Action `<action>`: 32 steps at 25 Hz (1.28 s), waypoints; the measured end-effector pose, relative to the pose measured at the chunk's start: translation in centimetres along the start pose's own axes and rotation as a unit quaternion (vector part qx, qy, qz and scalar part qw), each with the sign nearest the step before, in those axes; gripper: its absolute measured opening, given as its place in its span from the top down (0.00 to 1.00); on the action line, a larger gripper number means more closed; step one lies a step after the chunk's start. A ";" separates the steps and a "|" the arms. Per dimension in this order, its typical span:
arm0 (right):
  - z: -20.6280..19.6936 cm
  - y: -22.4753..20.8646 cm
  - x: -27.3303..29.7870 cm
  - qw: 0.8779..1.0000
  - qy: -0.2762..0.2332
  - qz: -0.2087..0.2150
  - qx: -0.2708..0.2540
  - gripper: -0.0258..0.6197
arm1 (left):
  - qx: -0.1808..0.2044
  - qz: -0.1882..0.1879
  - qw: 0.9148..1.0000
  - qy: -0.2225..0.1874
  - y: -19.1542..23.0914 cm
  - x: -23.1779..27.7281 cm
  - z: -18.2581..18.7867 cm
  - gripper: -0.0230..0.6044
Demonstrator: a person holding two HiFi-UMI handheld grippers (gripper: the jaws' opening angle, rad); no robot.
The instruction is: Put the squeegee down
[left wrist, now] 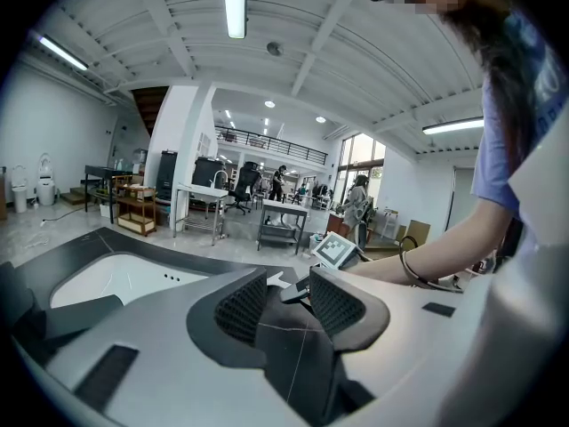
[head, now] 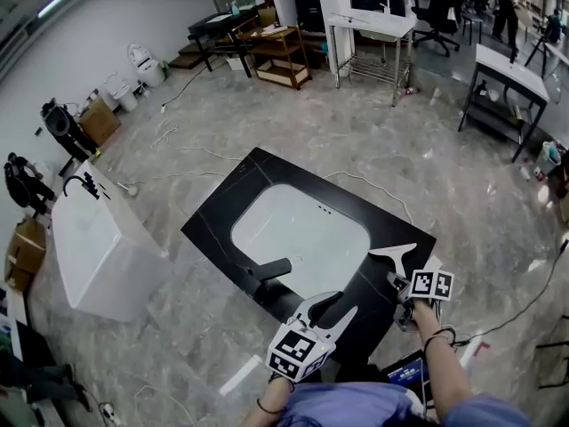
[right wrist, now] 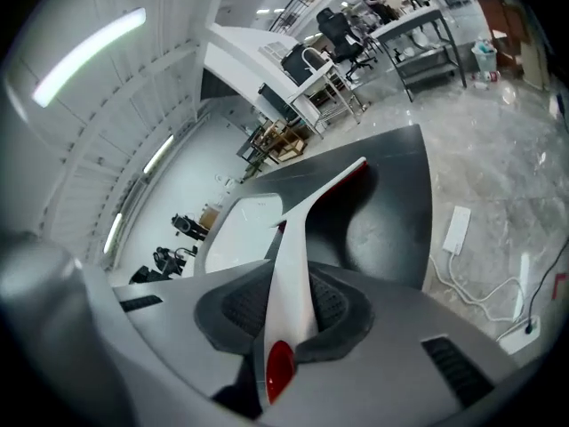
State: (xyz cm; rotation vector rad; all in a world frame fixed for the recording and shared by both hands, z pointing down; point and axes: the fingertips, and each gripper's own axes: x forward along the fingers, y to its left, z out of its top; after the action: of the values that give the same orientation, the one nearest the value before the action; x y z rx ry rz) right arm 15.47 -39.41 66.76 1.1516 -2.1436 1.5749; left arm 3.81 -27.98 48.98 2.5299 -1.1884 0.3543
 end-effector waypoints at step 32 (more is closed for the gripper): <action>2.1 1.2 -4.8 0.969 -0.087 -0.130 -0.191 0.47 | -0.006 0.010 1.000 -0.002 1.1 -3.5 -1.1 0.71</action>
State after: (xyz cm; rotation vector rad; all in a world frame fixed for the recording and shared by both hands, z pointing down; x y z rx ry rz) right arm 18.33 -38.99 62.25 1.4027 -2.1642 0.9303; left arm 0.68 -25.74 48.97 2.5102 -1.2136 0.3463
